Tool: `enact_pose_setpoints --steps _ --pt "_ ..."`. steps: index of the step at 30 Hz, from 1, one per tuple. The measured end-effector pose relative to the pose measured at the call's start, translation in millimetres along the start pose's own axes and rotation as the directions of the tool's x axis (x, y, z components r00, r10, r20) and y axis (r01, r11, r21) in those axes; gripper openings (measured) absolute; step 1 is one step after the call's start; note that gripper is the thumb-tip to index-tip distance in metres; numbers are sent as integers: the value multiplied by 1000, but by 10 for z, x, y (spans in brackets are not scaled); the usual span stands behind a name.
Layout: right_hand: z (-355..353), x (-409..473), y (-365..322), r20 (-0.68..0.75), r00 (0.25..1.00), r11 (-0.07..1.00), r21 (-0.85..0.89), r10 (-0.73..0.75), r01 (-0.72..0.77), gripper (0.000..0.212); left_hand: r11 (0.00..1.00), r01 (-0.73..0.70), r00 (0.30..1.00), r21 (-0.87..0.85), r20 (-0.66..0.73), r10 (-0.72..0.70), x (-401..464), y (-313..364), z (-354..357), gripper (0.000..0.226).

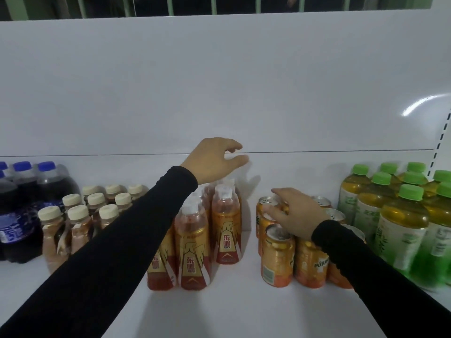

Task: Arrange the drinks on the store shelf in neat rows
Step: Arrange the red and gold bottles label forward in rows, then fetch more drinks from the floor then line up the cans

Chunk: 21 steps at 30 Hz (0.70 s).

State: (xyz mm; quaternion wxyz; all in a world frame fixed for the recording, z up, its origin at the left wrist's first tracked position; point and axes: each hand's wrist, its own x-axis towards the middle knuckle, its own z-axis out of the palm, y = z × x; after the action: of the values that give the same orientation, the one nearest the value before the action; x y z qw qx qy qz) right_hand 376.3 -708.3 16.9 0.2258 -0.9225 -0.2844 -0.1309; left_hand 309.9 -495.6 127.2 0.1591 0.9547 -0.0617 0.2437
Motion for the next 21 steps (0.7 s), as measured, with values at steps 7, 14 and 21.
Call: enact_pose_setpoints --steps 7,14,21 --pt "-189 -303 3 -280 953 993 12 -112 120 60 999 -38 978 -22 -205 33 -683 198 287 48" --pt "-256 -889 -3 -305 951 992 -124 -50 12 71 982 -162 925 101 -331 187 -1103 216 834 49" --pt "-166 -1325 89 -356 933 966 -254 -49 -46 65 999 -45 991 -22 -125 42 -1239 307 1329 65"
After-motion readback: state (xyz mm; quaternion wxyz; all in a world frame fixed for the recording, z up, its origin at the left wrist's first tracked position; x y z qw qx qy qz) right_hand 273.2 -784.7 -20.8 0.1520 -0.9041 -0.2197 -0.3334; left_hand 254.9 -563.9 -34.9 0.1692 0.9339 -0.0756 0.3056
